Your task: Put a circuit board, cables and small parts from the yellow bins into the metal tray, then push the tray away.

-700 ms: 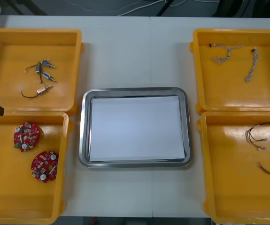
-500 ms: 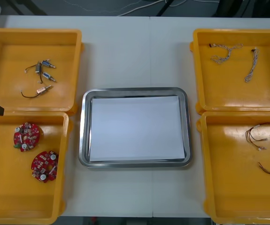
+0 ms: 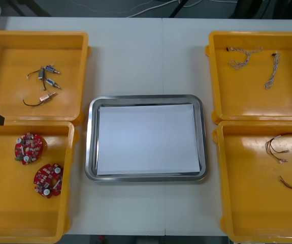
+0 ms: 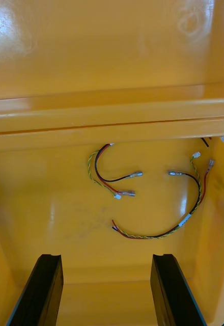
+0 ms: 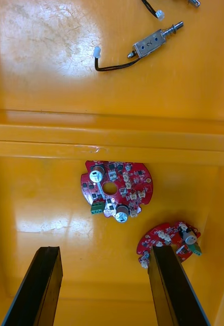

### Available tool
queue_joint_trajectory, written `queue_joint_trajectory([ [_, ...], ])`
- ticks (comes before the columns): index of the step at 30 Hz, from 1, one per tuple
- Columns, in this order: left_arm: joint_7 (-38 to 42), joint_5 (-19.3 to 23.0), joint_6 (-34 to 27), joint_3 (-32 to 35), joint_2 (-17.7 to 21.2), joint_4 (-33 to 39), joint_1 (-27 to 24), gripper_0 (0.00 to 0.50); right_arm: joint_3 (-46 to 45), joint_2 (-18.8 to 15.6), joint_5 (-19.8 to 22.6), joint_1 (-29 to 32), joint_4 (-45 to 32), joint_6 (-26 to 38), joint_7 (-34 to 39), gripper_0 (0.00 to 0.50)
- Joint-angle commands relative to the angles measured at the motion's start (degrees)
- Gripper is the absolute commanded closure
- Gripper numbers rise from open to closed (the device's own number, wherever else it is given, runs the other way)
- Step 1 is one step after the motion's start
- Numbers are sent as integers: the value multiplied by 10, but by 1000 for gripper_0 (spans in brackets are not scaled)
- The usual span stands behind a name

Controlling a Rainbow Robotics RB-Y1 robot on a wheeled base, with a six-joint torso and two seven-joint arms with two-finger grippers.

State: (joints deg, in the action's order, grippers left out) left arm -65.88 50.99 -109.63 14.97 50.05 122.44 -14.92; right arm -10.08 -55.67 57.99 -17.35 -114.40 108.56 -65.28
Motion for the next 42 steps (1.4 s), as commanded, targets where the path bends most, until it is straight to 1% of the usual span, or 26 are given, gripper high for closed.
queue_joint_trajectory([
  [1, -50, -2, -4, 19, 26, 17, 11, 0, -22, 3, -4, 5, -15, 4, 3, 0],
  [42, -50, -2, -4, 19, 26, 17, 11, 0, -22, 3, -4, 5, -15, 4, 3, 0],
])
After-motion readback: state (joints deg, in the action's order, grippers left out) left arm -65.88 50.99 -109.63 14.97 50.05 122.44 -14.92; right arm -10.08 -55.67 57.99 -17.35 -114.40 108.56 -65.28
